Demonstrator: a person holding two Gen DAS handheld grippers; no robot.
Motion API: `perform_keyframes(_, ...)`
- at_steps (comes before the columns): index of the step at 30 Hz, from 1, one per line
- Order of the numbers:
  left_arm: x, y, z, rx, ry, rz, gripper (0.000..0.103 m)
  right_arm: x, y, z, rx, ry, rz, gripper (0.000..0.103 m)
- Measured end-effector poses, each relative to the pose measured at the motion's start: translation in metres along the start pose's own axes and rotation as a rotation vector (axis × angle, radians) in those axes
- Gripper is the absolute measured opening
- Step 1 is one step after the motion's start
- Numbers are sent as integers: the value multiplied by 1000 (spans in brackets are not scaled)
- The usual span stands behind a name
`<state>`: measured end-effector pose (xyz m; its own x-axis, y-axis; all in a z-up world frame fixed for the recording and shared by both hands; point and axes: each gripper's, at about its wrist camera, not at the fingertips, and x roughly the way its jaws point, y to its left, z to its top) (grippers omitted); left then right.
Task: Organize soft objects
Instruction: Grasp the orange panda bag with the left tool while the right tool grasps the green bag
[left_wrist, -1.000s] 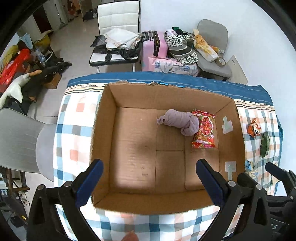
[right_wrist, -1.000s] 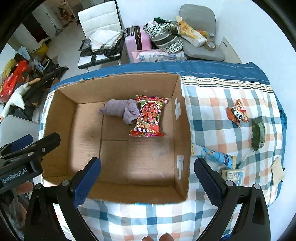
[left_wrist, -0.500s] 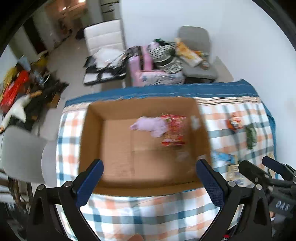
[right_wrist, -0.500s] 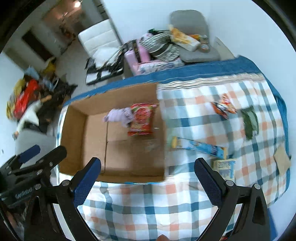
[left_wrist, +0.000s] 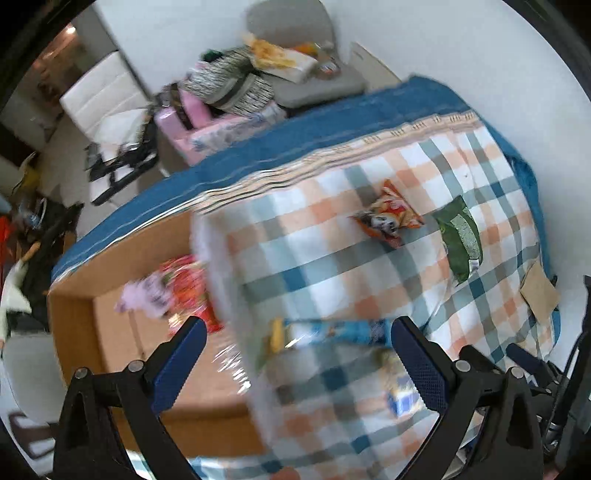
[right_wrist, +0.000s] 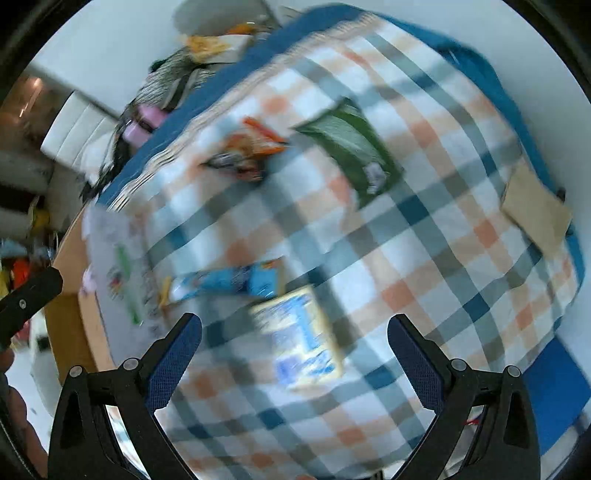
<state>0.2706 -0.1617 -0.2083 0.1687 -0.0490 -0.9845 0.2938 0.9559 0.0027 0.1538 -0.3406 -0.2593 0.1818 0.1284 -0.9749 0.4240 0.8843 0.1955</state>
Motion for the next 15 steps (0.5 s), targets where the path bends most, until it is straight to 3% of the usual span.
perform_keyframes(5, 45, -35, 51, 52, 84, -18, 102, 22, -44, 52, 74, -19, 34, 102)
perform_keyframes(11, 105, -50, 96, -40, 236, -141, 102, 53, -56, 116, 47, 7, 37, 102)
perform_keyframes(15, 142, -54, 113, -116, 326, -189, 102, 72, -55, 142, 11, 30, 19, 102)
